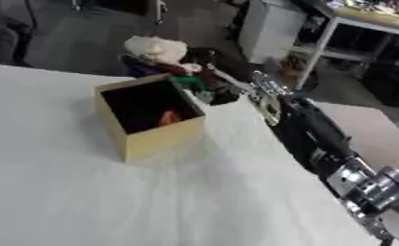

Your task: Pick up objects on the table and place them in the box.

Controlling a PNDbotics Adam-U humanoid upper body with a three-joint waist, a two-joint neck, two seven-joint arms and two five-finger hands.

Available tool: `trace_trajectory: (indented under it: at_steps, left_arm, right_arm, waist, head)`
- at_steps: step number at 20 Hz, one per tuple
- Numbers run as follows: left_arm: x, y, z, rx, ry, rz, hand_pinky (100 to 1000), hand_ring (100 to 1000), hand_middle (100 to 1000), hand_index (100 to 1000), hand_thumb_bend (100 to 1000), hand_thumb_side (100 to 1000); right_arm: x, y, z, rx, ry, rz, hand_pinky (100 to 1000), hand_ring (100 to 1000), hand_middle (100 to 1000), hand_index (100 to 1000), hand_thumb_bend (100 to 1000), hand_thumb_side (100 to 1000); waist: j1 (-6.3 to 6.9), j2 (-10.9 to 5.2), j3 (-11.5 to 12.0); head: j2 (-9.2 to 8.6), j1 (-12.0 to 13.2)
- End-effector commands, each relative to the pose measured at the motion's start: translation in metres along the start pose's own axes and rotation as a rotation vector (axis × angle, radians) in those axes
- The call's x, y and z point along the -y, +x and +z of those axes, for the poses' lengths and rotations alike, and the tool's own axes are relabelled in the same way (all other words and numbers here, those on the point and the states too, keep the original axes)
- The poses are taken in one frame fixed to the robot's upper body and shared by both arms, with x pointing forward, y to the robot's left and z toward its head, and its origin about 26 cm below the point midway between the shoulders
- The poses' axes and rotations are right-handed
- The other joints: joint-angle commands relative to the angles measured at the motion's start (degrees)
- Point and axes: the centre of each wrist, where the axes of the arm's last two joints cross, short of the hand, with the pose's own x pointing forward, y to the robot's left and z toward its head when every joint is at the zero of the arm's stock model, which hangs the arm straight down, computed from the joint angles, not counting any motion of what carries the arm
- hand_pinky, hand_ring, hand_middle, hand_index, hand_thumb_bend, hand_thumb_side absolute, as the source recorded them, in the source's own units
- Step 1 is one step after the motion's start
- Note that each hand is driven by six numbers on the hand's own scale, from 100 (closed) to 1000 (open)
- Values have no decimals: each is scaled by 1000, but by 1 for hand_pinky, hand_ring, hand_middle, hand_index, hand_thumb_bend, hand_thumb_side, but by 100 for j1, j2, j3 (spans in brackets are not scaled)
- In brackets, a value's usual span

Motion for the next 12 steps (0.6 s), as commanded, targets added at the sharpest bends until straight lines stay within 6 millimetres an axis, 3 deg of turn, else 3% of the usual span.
trace_trajectory:
  at_steps: [1,7,12]
  left_arm:
    - [-9,3,1,0,23,-26,813,735,677,878,100,771]
    - [-21,-3,14,-64,90,-88,815,736,676,878,100,773]
    - [-28,-7,24,-108,129,-129,816,734,675,878,100,775]
  right_arm:
    - [44,2,-6,37,-117,-6,823,926,775,908,100,220]
    - [63,36,-12,112,-235,-218,796,937,744,896,100,323]
    - [59,65,-11,151,-260,-354,785,953,731,897,100,389]
  waist:
    - [94,-134,-145]
    - [249,-180,-703]
    - [390,-187,-1106]
  head:
    - [78,192]
    - [330,770]
    - [620,1213]
